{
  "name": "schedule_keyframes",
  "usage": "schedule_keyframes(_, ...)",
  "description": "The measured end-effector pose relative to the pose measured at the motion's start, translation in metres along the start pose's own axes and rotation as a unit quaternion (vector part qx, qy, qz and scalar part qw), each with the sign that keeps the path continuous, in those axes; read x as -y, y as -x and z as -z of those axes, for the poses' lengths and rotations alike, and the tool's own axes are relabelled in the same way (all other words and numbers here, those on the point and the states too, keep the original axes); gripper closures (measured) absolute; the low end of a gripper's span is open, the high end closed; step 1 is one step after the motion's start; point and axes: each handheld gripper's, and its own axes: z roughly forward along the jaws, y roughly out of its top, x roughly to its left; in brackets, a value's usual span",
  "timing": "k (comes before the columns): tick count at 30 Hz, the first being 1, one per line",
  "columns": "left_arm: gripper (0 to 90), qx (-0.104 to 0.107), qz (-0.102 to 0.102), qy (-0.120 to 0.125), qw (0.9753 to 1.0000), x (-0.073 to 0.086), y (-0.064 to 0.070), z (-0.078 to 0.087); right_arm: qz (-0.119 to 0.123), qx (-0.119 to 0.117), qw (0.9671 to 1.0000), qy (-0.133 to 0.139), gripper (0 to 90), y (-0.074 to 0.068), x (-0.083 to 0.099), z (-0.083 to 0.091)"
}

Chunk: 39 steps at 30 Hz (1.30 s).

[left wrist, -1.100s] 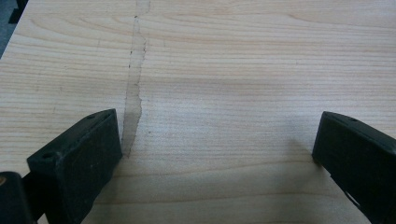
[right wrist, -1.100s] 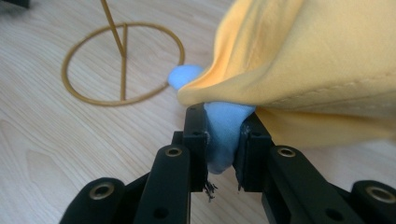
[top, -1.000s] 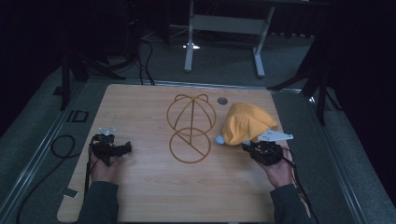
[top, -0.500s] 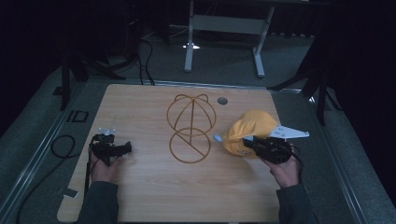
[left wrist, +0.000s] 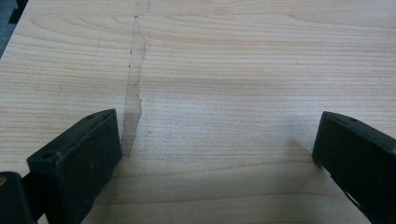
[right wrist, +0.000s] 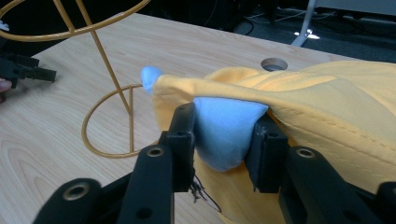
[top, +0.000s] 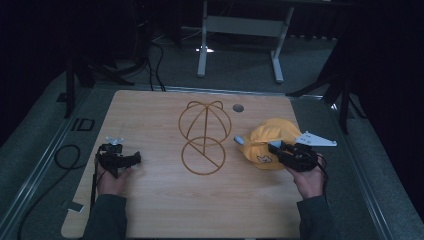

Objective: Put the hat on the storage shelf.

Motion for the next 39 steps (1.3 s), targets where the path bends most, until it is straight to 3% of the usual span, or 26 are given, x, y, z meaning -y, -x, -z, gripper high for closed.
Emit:
schedule_keyframes(7, 1.4, 0.0, 0.0, 0.0, 1.0, 0.0, 0.0, 0.0, -0.002, 0.015, 0.9999, 0.0, 57.0, 0.001, 0.001, 0.002)
schedule_keyframes(14, 1.4, 0.0, 0.0, 0.0, 1.0, 0.0, 0.0, 0.0, 0.002, 0.036, 0.9993, -0.002, 55.5, 0.002, 0.001, 0.001)
schedule_keyframes(20, 1.4, 0.0, 0.0, 0.0, 1.0, 0.0, 0.0, 0.0, -0.015, 0.078, 0.9968, -0.013, 54.2, 0.007, 0.005, 0.002)
schedule_keyframes(30, 1.4, 0.0, 0.0, 0.0, 1.0, 0.0, 0.0, 0.0, -0.009, 0.074, 0.997, -0.022, 52.7, 0.007, 0.011, 0.001)
schedule_keyframes(39, 1.4, 0.0, 0.0, 0.0, 1.0, 0.0, 0.0, 0.0, 0.029, 0.07, 0.9966, -0.034, 54.7, -0.002, 0.004, -0.002)
